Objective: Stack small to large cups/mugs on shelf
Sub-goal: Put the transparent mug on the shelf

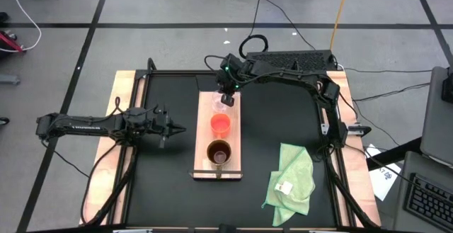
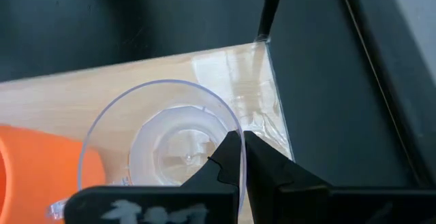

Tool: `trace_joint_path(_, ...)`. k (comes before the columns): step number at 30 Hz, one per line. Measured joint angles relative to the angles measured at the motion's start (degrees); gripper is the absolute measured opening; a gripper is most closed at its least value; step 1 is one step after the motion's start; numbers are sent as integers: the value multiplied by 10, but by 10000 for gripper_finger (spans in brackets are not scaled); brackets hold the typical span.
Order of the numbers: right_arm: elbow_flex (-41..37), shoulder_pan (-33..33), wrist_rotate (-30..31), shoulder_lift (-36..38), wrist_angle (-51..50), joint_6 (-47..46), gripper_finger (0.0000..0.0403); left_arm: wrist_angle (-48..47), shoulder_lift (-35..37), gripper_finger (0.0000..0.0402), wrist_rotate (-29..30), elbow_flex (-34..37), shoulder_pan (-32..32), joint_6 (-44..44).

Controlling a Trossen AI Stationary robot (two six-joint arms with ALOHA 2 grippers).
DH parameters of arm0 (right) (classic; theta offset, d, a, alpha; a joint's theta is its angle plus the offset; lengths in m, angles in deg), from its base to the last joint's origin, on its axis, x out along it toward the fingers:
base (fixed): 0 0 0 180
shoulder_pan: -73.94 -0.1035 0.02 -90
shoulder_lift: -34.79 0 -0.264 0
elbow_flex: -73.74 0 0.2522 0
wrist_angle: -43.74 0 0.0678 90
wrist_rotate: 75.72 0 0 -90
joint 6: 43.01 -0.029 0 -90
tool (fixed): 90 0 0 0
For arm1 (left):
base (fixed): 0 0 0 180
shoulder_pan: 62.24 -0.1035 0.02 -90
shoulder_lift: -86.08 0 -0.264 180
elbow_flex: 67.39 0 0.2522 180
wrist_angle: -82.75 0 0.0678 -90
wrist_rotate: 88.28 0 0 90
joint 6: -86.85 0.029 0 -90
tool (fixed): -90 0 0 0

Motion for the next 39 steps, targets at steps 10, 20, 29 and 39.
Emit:
trace_joint_path(10, 0, -6, 13, -1, -1, -2, 0, 0, 0, 21, 0, 0, 0, 0)
trace_joint_path(20, -9, -17, 42, 0, 8, 0, 0, -1, 0, 21, 0, 0, 0, -7)
trace_joint_path(29, -19, -16, 43, 1, 13, 4, 0, -4, 0, 21, 0, 0, 0, -10)
trace_joint_path(39, -20, -16, 41, 1, 12, 16, 0, -5, 0, 21, 0, 0, 0, -10)
